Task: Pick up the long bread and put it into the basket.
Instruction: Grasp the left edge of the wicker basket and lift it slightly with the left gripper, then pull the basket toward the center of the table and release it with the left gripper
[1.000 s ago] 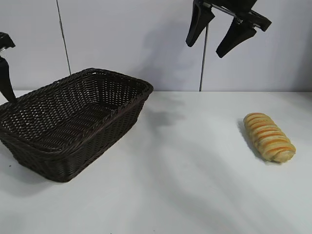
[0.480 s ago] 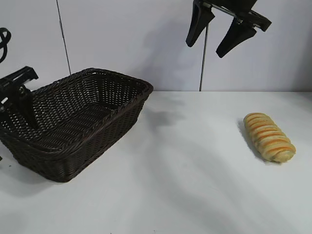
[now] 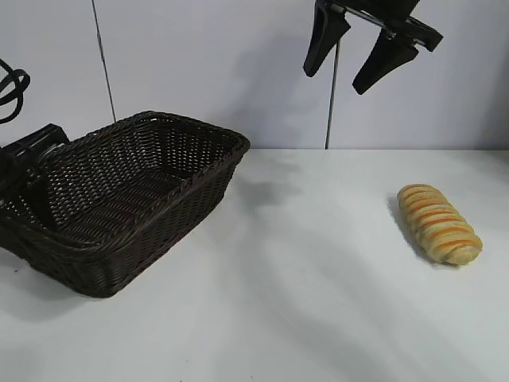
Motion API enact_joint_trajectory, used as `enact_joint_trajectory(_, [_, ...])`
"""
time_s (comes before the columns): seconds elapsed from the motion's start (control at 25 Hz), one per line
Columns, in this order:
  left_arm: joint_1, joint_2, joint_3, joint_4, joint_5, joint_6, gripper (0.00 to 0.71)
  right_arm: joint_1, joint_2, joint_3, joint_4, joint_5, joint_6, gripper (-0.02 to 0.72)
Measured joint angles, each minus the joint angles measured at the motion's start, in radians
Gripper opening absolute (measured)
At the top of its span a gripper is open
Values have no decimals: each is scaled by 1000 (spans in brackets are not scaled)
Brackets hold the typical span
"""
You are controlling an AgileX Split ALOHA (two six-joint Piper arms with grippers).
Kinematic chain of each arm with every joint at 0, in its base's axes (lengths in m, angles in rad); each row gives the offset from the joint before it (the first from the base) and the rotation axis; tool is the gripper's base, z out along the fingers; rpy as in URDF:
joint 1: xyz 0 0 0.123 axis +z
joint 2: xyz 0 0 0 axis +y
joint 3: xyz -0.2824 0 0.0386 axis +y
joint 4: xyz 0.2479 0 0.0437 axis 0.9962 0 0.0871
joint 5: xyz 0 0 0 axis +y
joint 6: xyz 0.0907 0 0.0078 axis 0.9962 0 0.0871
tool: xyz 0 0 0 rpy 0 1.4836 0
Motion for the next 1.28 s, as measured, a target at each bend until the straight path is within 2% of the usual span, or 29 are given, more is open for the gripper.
enact_joint_trajectory(0.4, [1, -1, -13, -18, 41, 9, 99, 0, 0, 0, 0, 0, 0, 517])
enact_joint_trajectory(0.64, [27, -12, -67, -97, 139, 143, 99, 0, 0, 0, 0, 0, 0, 517])
enact_joint_trajectory(0.84, [60, -12, -124, -100, 205, 242, 99, 0, 0, 0, 0, -1, 0, 517])
enact_joint_trajectory(1.12, [60, -11, -167, -101, 253, 399, 99, 0, 0, 0, 0, -1, 0, 517])
enact_joint_trajectory(1.28, [60, 29, -241, -101, 324, 514, 99, 0, 0, 0, 0, -1, 0, 517])
